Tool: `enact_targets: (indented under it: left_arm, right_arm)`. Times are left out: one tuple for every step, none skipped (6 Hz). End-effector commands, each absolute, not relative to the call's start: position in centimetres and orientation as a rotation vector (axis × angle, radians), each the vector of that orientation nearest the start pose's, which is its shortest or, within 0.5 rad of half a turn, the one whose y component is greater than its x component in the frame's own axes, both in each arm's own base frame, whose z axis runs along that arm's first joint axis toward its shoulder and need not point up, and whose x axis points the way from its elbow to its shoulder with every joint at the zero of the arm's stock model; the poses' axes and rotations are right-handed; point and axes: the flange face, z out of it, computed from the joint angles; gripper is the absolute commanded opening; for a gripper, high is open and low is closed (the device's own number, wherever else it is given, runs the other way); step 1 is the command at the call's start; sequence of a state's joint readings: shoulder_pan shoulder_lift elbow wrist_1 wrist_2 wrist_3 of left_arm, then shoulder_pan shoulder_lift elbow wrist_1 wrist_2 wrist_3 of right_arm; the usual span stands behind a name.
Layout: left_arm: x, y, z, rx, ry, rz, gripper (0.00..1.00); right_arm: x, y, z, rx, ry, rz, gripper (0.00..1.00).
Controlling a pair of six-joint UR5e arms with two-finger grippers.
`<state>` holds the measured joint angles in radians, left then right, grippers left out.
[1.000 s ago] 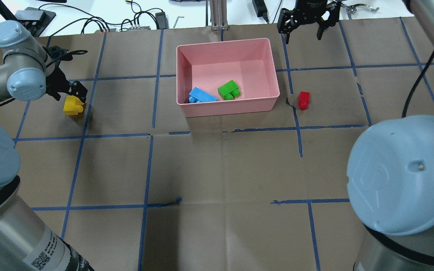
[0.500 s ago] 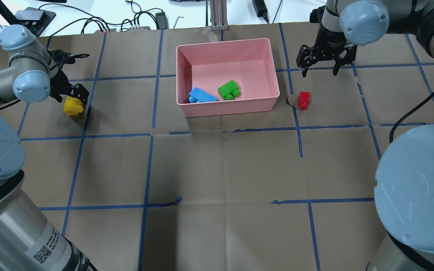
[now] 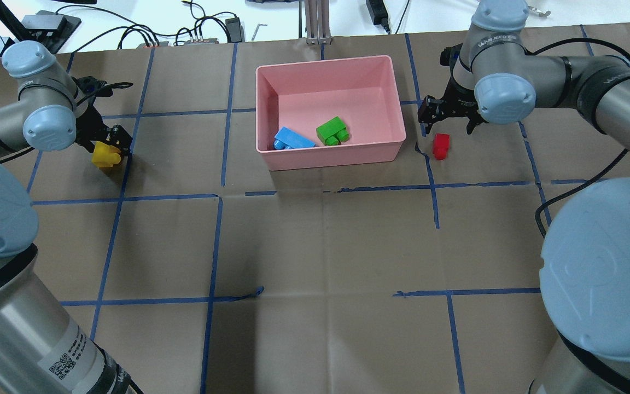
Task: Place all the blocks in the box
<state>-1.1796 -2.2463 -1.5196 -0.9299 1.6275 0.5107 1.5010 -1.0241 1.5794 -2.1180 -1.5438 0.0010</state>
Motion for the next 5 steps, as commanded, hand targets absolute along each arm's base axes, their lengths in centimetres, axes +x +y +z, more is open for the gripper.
enact_targets:
  left_arm:
    - [14.2, -68.0, 16.1, 0.185, 3.085, 0.040, 0.52]
    - [14.2, -68.0, 16.3, 0.185, 3.084, 0.036, 0.29]
    - [14.1, -68.0, 17.3, 0.185, 3.083, 0.034, 0.17]
    - [13.6, -67.9, 19.2, 0.191, 3.095, 0.069, 0.14]
    - [11.6, -67.9, 21.0, 0.214, 3.094, 0.056, 0.14]
  right_arm:
    - [9.2, -65.4, 18.5, 0.123, 3.101, 0.093, 0.99]
    - [9.1, -64.6, 17.3, 0.116, 3.101, 0.134, 0.99]
    - [9.1, -64.5, 17.2, 0.109, 3.103, 0.136, 0.86]
    - [9.0, -64.7, 17.6, 0.107, 3.105, 0.127, 0.64]
    - [8.9, -64.8, 17.9, 0.107, 3.106, 0.115, 0.54]
